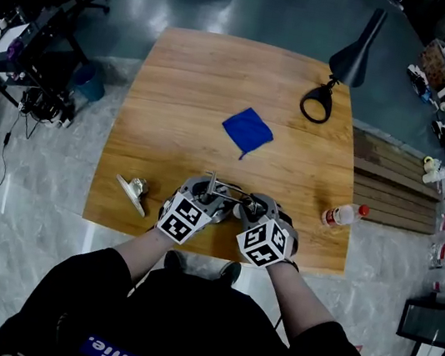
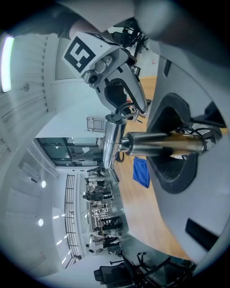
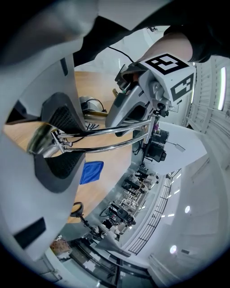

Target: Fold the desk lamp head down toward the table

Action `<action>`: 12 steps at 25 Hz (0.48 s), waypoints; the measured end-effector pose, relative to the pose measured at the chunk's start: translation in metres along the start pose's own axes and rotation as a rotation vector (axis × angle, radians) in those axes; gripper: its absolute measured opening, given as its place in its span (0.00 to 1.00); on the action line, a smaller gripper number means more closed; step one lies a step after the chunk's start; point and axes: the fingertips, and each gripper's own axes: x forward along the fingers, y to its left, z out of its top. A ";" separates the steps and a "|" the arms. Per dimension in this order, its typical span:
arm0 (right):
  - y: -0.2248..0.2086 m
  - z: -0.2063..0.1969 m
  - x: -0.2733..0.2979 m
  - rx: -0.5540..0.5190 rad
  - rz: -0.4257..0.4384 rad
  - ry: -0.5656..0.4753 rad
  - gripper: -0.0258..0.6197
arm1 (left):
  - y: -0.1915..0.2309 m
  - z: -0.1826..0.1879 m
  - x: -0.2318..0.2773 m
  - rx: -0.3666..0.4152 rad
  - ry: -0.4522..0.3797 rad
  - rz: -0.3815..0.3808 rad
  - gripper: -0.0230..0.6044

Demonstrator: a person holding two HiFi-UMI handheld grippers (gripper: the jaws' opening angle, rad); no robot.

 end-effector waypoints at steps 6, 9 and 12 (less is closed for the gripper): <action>0.002 0.001 -0.016 -0.100 0.017 -0.041 0.23 | -0.001 -0.006 -0.006 -0.008 0.034 0.071 0.25; 0.001 0.008 -0.025 -0.112 0.030 -0.092 0.23 | 0.003 -0.003 -0.017 -0.018 0.030 0.130 0.25; 0.000 0.015 -0.038 -0.082 0.051 -0.152 0.23 | 0.001 0.003 -0.032 -0.031 0.009 0.177 0.25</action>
